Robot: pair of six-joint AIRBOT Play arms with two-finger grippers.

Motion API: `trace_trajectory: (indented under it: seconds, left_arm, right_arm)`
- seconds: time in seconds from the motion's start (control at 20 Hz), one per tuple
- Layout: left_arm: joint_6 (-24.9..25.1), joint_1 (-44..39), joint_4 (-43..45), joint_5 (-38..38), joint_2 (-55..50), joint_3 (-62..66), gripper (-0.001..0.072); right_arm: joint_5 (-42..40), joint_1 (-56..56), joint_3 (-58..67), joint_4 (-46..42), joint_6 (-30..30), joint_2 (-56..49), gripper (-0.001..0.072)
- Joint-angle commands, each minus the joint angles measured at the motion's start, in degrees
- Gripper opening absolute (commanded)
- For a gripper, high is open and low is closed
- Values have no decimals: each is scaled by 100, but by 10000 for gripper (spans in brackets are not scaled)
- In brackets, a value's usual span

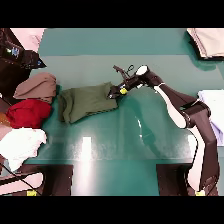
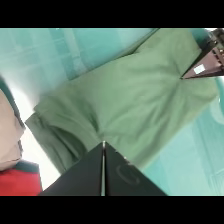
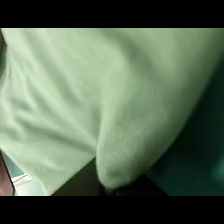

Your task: Fold the shirts.

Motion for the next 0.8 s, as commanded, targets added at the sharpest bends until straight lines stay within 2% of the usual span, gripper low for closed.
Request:
trace_trajectory:
  seconds: [0.0,0.1,0.35,0.55,0.75]
  left_arm:
    - [4,2,0,-79,4,0,23]
    - [-107,-22,-24,-122,4,0,23]
    - [-192,-651,-20,2,4,0,23]
    - [-199,-1329,-24,476,4,0,23]
    - [-291,-1805,-22,824,-2,0,23]
  right_arm:
    - [-24,15,81,507,-273,-37,15]
    - [177,-184,-55,365,168,234,15]
    - [-195,-1458,-1644,-308,212,2103,14]
    - [-240,-3082,-2776,-1003,238,3526,15]
    - [-713,-5027,-3556,-1001,238,4430,14]
